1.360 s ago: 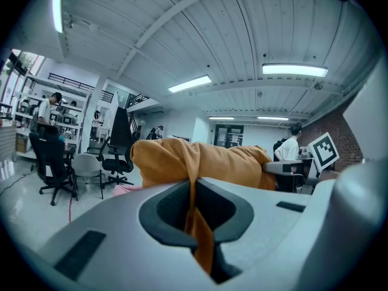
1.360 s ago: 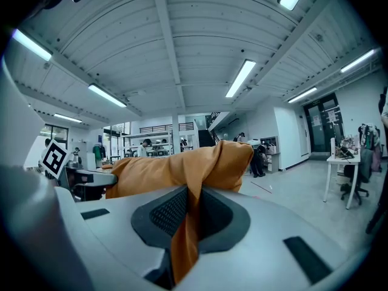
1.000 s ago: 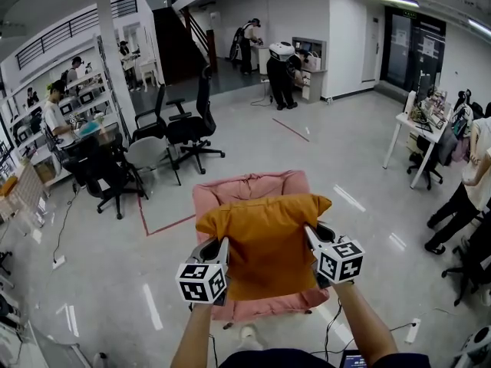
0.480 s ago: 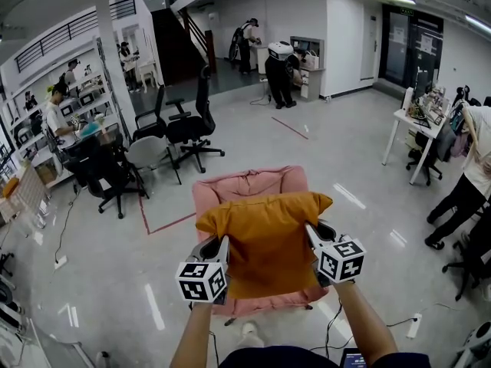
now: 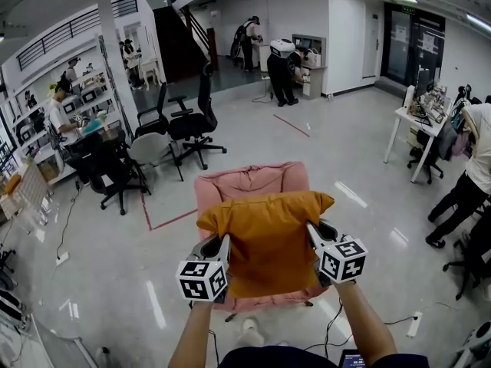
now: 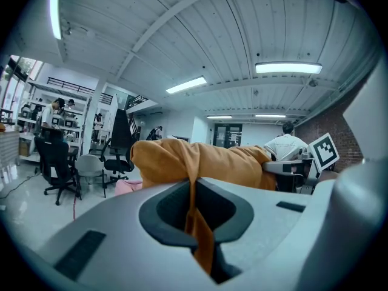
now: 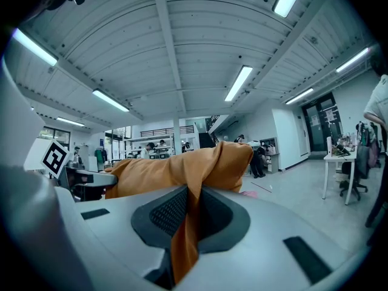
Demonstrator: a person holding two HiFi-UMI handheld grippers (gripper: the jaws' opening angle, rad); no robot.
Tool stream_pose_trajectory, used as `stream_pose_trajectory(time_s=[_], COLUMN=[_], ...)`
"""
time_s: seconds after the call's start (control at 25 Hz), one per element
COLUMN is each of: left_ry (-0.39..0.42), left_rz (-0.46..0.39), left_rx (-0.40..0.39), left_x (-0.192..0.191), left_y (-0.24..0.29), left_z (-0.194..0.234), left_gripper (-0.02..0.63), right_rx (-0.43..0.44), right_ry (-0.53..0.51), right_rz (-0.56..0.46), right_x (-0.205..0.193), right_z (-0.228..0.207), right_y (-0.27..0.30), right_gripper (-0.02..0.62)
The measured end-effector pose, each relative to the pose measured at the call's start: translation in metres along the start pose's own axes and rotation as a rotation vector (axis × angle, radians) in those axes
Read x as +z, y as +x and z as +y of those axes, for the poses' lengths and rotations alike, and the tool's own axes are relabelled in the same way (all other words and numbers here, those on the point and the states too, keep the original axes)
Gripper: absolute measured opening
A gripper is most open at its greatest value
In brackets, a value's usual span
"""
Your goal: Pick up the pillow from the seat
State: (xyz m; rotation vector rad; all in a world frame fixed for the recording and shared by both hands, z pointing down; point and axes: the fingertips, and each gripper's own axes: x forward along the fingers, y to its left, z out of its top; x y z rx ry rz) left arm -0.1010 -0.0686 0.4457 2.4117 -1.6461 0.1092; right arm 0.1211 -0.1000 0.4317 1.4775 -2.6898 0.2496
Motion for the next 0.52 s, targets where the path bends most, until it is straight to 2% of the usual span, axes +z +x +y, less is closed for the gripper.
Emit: stream_pose_trajectory(time_s=[0.28, 0.52], left_ry=[0.018, -0.003], left_rz=[0.006, 0.016], left_rx=[0.008, 0.023], left_x=[-0.007, -0.013], left_y=[-0.002, -0.002], left_z=[-0.014, -0.027], left_gripper=[0.023, 0.023], right_rx=[-0.008, -0.021], right_ry=[0.011, 0.019], right_rz=[-0.008, 0.0], right_x=[-0.007, -0.012], right_z=[-0.006, -0.013], right_y=[-0.014, -0.029], right_gripper=[0.054, 0.054])
